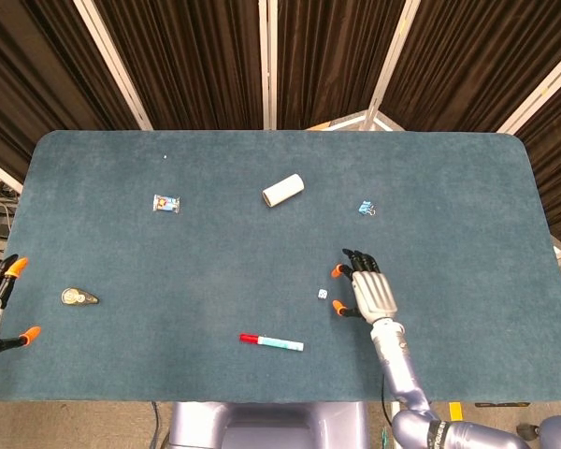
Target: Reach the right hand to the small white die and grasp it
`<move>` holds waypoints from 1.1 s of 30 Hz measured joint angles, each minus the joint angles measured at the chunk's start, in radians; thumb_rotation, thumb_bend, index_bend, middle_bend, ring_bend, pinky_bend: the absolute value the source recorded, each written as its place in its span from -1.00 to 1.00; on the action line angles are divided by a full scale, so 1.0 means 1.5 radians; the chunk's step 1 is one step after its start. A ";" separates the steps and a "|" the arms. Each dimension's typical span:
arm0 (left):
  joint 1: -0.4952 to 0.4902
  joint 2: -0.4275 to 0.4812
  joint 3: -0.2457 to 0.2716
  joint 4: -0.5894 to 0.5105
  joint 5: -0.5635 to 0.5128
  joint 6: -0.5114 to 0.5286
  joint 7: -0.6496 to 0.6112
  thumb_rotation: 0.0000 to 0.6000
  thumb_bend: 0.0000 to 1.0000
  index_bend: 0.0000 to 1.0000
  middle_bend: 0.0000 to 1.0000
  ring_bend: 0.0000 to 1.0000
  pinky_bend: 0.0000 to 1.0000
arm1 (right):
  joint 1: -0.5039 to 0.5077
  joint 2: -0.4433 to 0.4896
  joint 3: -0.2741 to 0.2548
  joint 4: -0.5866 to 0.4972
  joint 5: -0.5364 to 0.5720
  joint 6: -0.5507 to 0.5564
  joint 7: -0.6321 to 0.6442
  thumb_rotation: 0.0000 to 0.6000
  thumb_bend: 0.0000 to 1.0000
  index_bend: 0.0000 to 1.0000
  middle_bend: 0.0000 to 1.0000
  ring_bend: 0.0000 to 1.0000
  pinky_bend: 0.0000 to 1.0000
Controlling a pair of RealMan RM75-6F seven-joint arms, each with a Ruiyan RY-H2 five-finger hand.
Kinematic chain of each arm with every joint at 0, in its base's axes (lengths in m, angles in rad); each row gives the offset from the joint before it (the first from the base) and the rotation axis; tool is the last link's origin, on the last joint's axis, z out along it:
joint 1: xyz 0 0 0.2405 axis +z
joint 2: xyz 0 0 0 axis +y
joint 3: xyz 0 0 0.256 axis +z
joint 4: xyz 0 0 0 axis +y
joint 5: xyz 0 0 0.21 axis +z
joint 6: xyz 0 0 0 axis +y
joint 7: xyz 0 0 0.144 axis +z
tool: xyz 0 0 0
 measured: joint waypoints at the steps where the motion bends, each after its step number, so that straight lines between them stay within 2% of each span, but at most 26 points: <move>1: 0.000 0.000 0.000 0.001 -0.001 0.000 0.001 1.00 -0.86 -1.00 -1.00 -1.00 -1.00 | 0.000 -0.005 0.000 0.002 0.003 0.001 0.005 1.00 -0.64 -0.18 -0.85 -1.00 -1.00; 8: 0.000 0.000 -0.002 0.000 -0.002 0.002 -0.001 1.00 -0.86 -1.00 -1.00 -1.00 -1.00 | 0.007 -0.036 0.000 0.029 0.011 0.000 0.022 1.00 -0.64 -0.15 -0.84 -1.00 -1.00; 13: 0.001 0.002 -0.002 0.001 -0.001 0.002 -0.005 1.00 -0.86 -1.00 -1.00 -1.00 -1.00 | 0.012 -0.048 0.001 0.051 0.020 -0.001 0.025 1.00 -0.52 -0.10 -0.80 -1.00 -1.00; 26: 0.000 0.004 -0.002 -0.001 0.002 0.002 -0.010 1.00 -0.86 -1.00 -1.00 -1.00 -1.00 | 0.020 -0.080 -0.001 0.090 0.029 -0.006 0.034 1.00 -0.54 -0.13 -0.81 -1.00 -1.00; 33: 0.001 0.006 -0.002 -0.002 0.003 0.005 -0.015 1.00 -0.86 -1.00 -1.00 -1.00 -1.00 | 0.027 -0.090 0.003 0.102 0.037 -0.013 0.037 1.00 -0.42 -0.01 -0.75 -1.00 -1.00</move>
